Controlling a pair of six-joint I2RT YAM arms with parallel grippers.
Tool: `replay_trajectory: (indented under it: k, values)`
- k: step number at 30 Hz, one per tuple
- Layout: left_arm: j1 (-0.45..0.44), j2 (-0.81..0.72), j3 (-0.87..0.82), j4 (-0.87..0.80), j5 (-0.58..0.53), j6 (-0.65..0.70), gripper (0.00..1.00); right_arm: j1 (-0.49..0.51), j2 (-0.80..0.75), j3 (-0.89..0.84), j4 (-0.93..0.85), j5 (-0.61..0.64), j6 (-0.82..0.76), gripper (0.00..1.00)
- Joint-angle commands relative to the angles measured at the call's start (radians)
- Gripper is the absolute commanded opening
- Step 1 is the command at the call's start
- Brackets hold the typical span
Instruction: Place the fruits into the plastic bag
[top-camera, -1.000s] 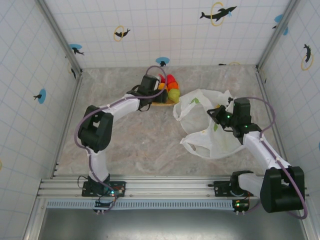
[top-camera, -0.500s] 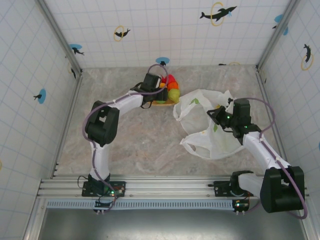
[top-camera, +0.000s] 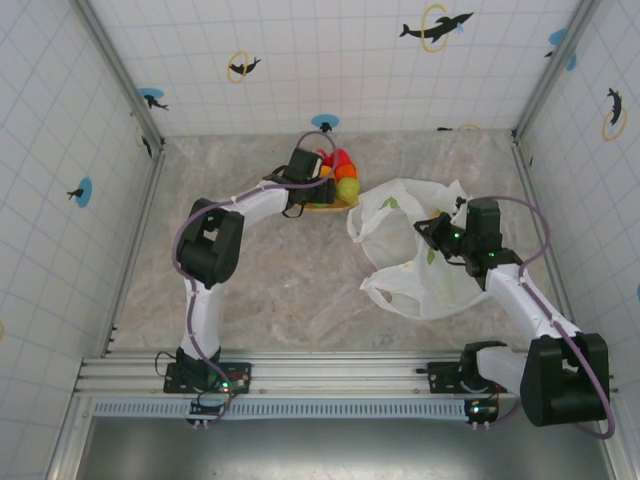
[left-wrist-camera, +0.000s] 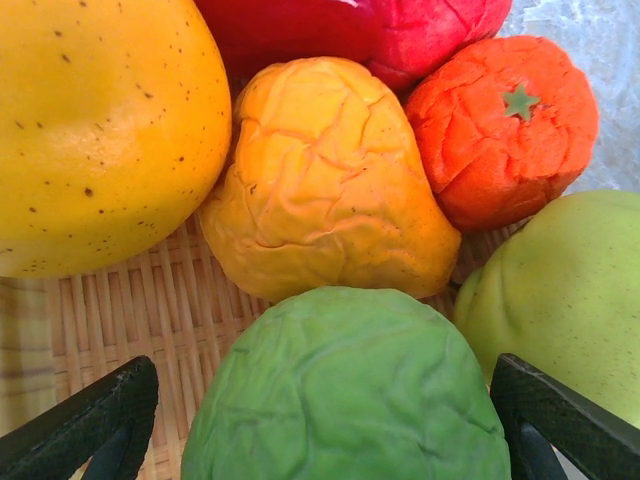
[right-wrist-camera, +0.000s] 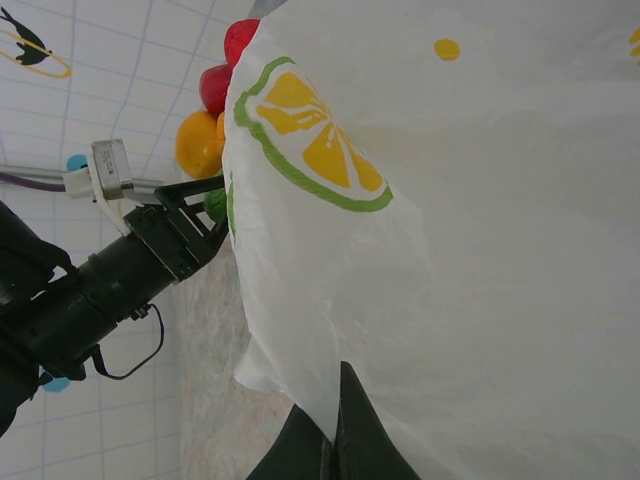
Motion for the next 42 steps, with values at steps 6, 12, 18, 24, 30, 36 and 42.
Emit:
replay_trajectory:
  k: [6,12,18,24,30,36,42]
  values:
    - [0.013,0.027,0.023,-0.014,0.028,0.003,0.83,0.001,-0.022,-0.027,0.024,0.011,0.001,0.00]
    - [0.017,-0.032,-0.019,0.009,0.028,-0.002,0.73,0.001,-0.025,-0.024,0.024,0.016,0.003,0.00]
    - [0.016,-0.169,-0.148,0.068,0.027,-0.017,0.67,0.004,-0.031,-0.022,0.037,0.029,0.026,0.00]
    - [0.016,-0.420,-0.387,0.137,0.098,-0.042,0.63,0.010,-0.051,-0.048,0.075,0.050,0.092,0.00]
    - [-0.044,-0.703,-0.719,0.310,0.316,-0.111,0.60,0.015,-0.041,-0.053,0.131,0.047,0.134,0.00]
    - [-0.256,-0.681,-0.732,0.348,0.325,-0.064,0.60,0.021,-0.021,-0.010,0.098,0.005,0.127,0.00]
    - [-0.358,-0.454,-0.591,0.425,0.339,-0.051,0.60,0.022,-0.027,0.011,0.015,-0.056,0.084,0.00]
